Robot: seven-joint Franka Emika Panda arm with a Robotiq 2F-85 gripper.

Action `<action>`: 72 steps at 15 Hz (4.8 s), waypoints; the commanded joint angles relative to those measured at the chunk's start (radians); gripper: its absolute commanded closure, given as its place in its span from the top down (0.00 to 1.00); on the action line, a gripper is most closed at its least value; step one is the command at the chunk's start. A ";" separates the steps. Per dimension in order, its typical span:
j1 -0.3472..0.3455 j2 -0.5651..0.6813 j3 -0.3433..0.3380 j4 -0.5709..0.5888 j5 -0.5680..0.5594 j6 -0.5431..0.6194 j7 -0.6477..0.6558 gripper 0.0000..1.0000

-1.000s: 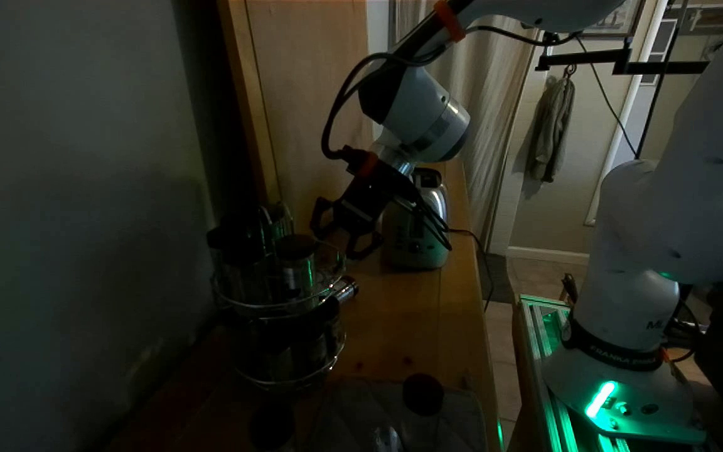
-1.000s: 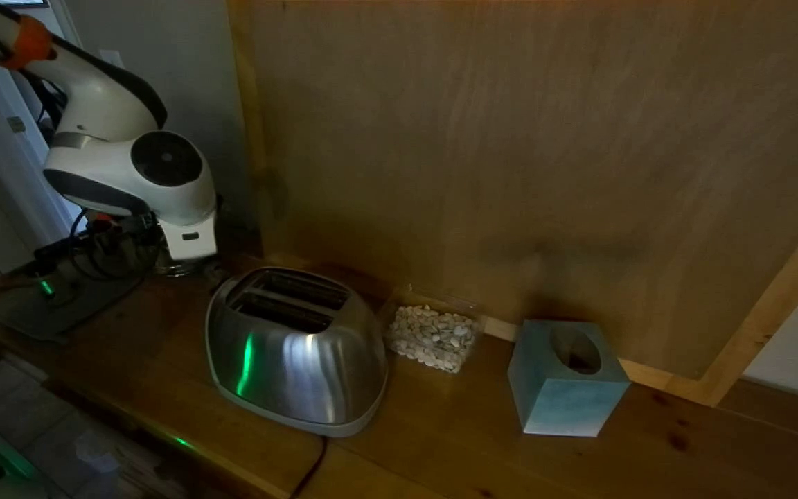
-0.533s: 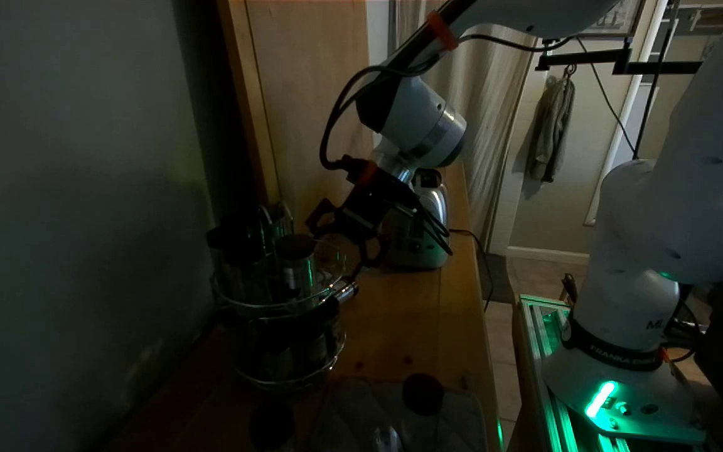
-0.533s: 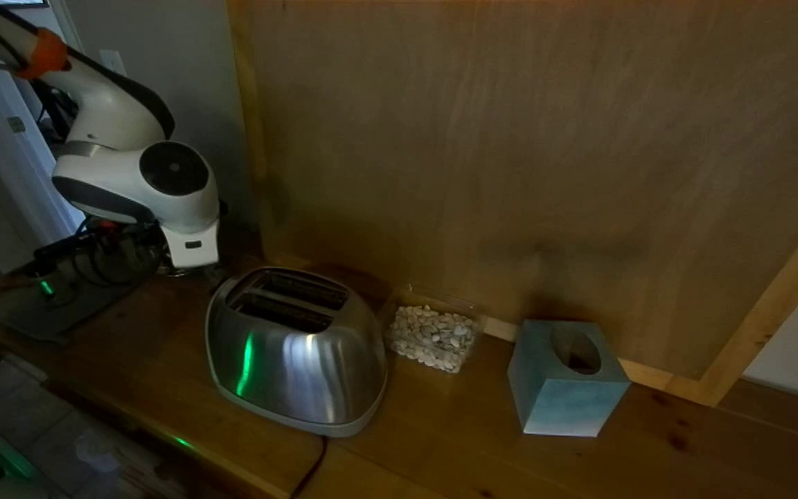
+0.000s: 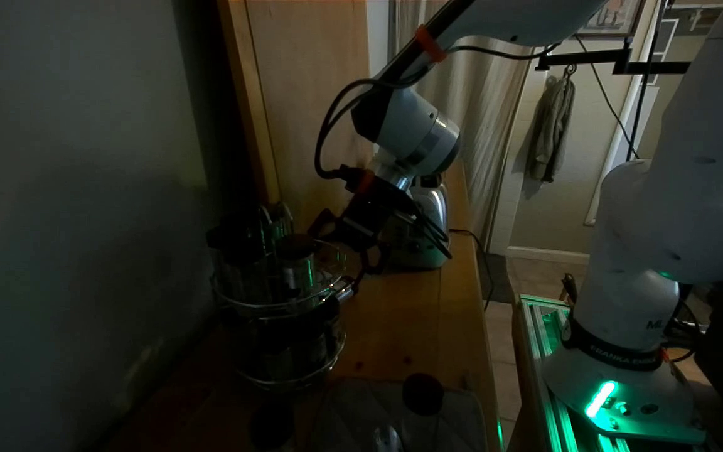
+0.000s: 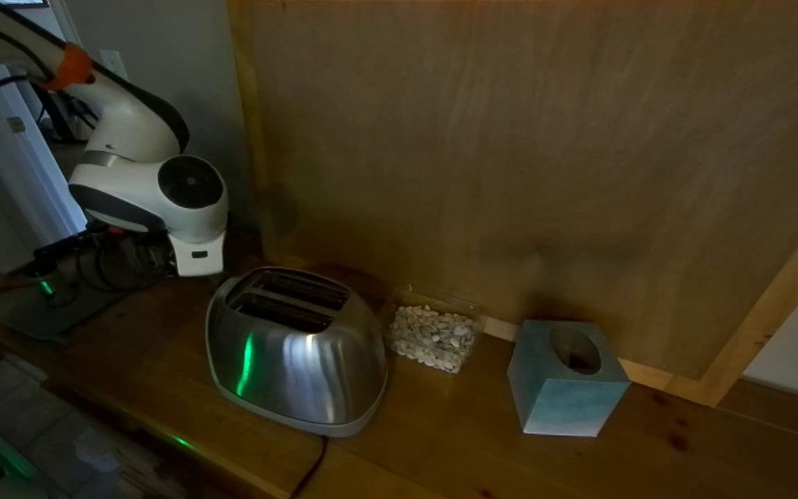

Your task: Take the bottle from the top shelf to the bottom shelf of the spice rack

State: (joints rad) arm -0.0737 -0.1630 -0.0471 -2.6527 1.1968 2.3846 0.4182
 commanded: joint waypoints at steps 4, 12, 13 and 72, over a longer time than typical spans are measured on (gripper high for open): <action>-0.014 0.089 -0.026 0.068 0.014 -0.093 0.030 1.00; -0.029 0.160 -0.057 0.125 0.013 -0.212 0.105 1.00; -0.030 0.167 -0.060 0.130 0.016 -0.223 0.112 1.00; 0.021 0.025 0.032 0.101 -0.274 -0.016 0.326 0.00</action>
State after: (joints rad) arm -0.0587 -0.1252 -0.0158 -2.5481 0.9199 2.3830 0.7453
